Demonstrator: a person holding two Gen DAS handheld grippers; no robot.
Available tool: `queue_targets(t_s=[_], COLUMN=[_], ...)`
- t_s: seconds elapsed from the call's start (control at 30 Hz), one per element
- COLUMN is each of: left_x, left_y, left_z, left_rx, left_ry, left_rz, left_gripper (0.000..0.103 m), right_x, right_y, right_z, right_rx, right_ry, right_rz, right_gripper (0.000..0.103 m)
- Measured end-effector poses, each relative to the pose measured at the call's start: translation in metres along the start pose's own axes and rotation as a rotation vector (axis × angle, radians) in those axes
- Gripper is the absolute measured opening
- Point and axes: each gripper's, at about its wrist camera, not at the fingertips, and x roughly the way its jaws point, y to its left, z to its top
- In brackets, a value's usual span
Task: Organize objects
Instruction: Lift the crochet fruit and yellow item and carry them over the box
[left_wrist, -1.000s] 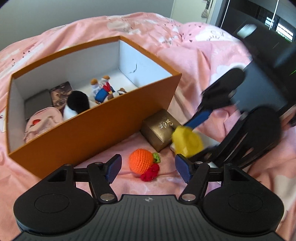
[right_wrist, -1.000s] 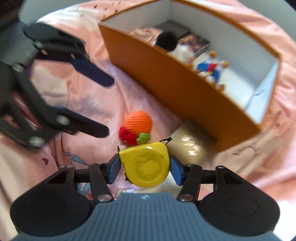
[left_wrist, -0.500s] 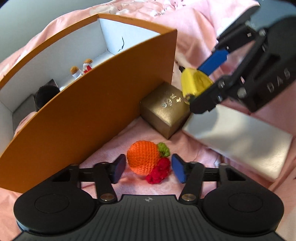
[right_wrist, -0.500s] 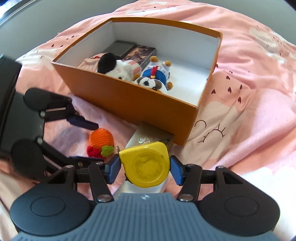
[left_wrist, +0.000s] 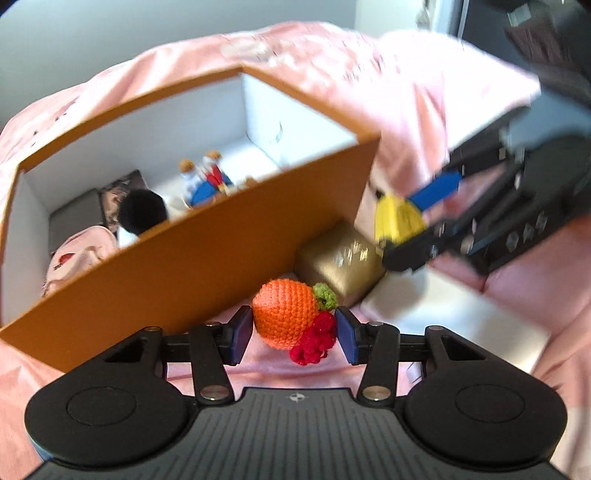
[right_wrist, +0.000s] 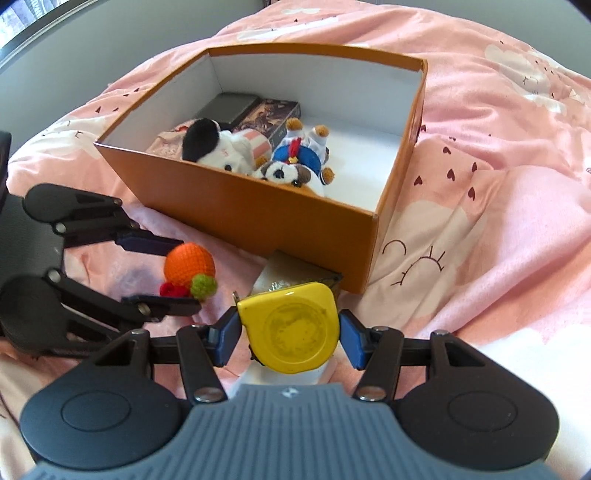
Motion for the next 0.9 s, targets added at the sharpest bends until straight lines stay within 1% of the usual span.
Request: queue_targets(t_s=[0.1, 0.2, 0.27, 0.3, 0.4, 0.47, 0.63, 0.77, 0.9], left_x=[-0.019, -0.034, -0.050, -0.053, -0.065, -0.070, -0.073, -0.067, -0.056], left_y=[0.003, 0.002, 0.006, 0.006, 0.006, 0.011, 0.033, 0.049, 0.072], left_z=[0.009, 0.017, 0.020, 0.027, 0.042, 0.051, 0.067, 0.081, 0.100], left_rx=[-0.067, -0.127, -0.145, -0.148, -0.149, -0.168, -0.230, -0.255, -0.267], left_ry=[-0.049, -0.098, -0.139, -0.158, -0.200, -0.210, -0.217, -0.216, -0.205], left_rz=[-0.021, -0.045, -0.060, -0.063, -0.046, -0.040, -0.057, -0.088, -0.103], left_gripper=[0.055, 0.055, 0.055, 0.055, 0.055, 0.055, 0.055, 0.055, 0.055], right_x=[-0.011, -0.026, -0.035, -0.039, -0.051, -0.057, -0.063, -0.058, -0.047], right_y=[0.004, 0.010, 0.015, 0.017, 0.025, 0.029, 0.036, 0.038, 0.037], right_z=[0.002, 0.007, 0.011, 0.014, 0.024, 0.032, 0.056, 0.077, 0.102], right_rx=[-0.018, -0.055, -0.085, -0.103, -0.156, -0.187, -0.274, -0.348, -0.435], right_ry=[-0.018, -0.054, -0.072, -0.079, -0.107, -0.128, -0.149, -0.140, -0.116], right_rz=[-0.005, -0.008, -0.009, -0.012, -0.024, -0.033, -0.068, -0.090, -0.122], right_gripper=[0.059, 0.059, 0.059, 0.059, 0.059, 0.059, 0.059, 0.059, 0.059])
